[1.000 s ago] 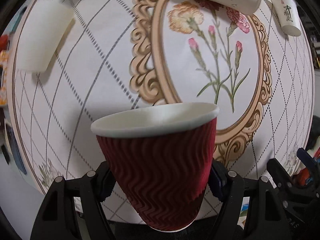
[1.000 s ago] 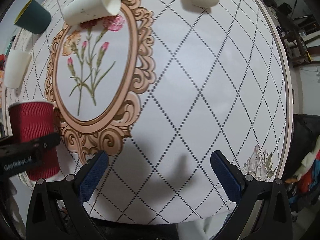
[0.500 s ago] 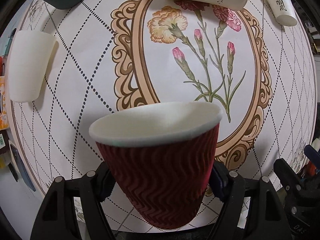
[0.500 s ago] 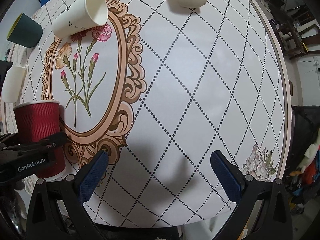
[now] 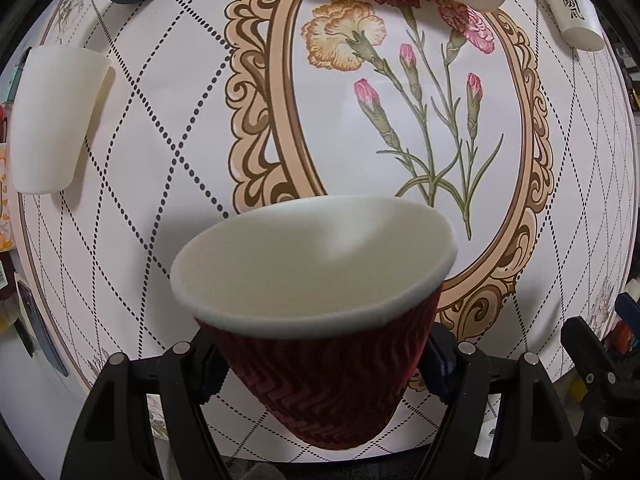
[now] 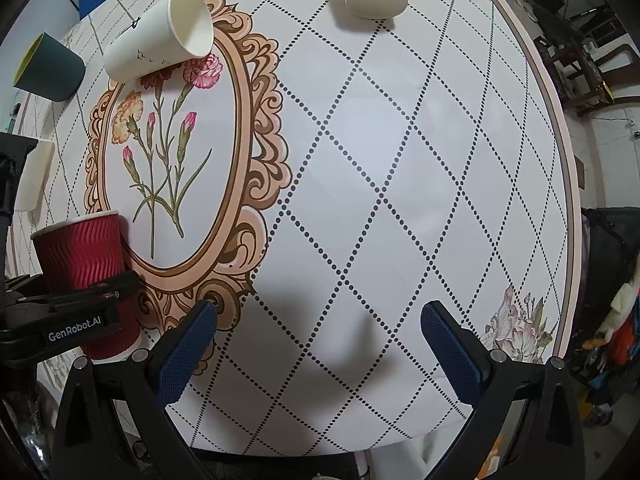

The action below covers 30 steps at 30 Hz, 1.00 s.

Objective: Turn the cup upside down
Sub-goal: 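Lift the red cup with the left tool toward the right tool, then grasp the red cup with the right tool while the left tool releases it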

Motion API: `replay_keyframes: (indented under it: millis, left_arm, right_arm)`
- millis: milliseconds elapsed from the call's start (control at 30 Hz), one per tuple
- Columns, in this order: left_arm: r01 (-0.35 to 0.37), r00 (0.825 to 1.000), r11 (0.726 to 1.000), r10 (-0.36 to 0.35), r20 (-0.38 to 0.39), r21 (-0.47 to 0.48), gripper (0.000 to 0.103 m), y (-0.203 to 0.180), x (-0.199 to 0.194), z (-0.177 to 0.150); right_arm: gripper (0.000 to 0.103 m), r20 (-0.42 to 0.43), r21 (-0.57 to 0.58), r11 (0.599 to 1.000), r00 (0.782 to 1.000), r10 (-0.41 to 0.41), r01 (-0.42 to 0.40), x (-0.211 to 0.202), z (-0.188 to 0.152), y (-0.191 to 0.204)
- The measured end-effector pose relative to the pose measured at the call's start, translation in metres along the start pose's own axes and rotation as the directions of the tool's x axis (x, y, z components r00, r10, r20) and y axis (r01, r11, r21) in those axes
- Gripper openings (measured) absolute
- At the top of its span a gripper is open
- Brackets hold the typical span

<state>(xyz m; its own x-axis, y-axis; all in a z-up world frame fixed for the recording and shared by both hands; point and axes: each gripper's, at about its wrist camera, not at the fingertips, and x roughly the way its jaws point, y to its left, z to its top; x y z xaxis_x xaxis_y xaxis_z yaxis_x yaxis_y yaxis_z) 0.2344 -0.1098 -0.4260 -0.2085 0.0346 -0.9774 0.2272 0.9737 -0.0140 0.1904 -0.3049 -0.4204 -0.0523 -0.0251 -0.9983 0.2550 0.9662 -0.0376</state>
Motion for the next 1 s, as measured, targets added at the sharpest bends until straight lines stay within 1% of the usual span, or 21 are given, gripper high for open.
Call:
replay_keyframes:
  millis: [67,100,133,167,400,533,567,633,700,733,833,867,1000]
  left_arm:
    - [-0.002,1.0,1.0,0.002,-0.002,-0.001,0.076,0.0,0.003,0.0]
    - [-0.002,1.0,1.0,0.002,-0.003,-0.002,0.079,-0.001,0.004,0.0]
    - [-0.002,1.0,1.0,0.002,-0.004,-0.006,0.087,-0.002,0.005,0.0]
    - [0.002,1.0,1.0,-0.002,-0.007,-0.009,0.089,-0.001,0.007,-0.001]
    - [0.017,1.0,0.999,-0.017,0.013,-0.038,0.09,-0.003,0.009,-0.005]
    - [0.035,0.999,0.997,-0.033,0.039,-0.064,0.09,0.004,-0.003,-0.01]
    - [0.053,0.997,0.996,-0.049,0.054,-0.076,0.09,0.006,-0.011,-0.013]
    - [0.066,0.994,0.994,-0.059,0.09,-0.087,0.09,0.01,-0.026,-0.02]
    - [0.095,0.987,0.99,-0.08,0.142,-0.104,0.09,0.019,-0.048,-0.033]
    - [0.099,0.984,0.989,-0.08,0.162,-0.114,0.09,0.023,-0.056,-0.04]
    - [0.097,0.973,0.983,-0.061,0.222,-0.155,0.09,0.043,-0.079,-0.063]
    - [0.086,0.968,0.981,-0.041,0.246,-0.173,0.09,0.052,-0.087,-0.074]
    - [0.058,0.959,0.97,0.011,0.284,-0.234,0.09,0.079,-0.103,-0.103]
  right_arm:
    - [0.103,0.0,0.002,1.0,1.0,0.001,-0.001,-0.001,-0.001,-0.002]
    - [0.103,0.001,0.004,1.0,1.0,0.002,-0.002,-0.001,-0.001,-0.002]
    - [0.103,0.002,0.005,1.0,1.0,0.002,-0.002,-0.002,-0.001,-0.004]
    - [0.103,0.003,0.006,1.0,1.0,0.003,-0.003,-0.003,-0.001,-0.003]
    - [0.103,0.006,0.007,1.0,1.0,0.005,-0.005,-0.003,0.001,-0.005]
    - [0.103,0.011,0.008,1.0,1.0,0.012,-0.012,-0.005,0.002,-0.009]
    - [0.103,0.013,0.008,1.0,1.0,0.016,-0.016,-0.007,0.002,-0.01]
    - [0.103,0.017,0.006,1.0,1.0,0.026,-0.026,-0.011,0.002,-0.013]
    - [0.103,0.02,0.0,0.999,0.999,0.036,-0.036,-0.014,0.003,-0.009]
    - [0.103,0.023,-0.007,0.999,0.999,0.046,-0.046,-0.018,0.002,-0.008]
    - [0.103,0.039,-0.038,0.997,0.997,0.068,-0.066,-0.035,-0.004,0.0]
    - [0.103,0.043,-0.051,0.996,0.996,0.075,-0.073,-0.039,-0.007,0.004]
    - [0.103,0.058,-0.126,0.987,0.993,0.103,-0.095,-0.06,-0.019,0.033]
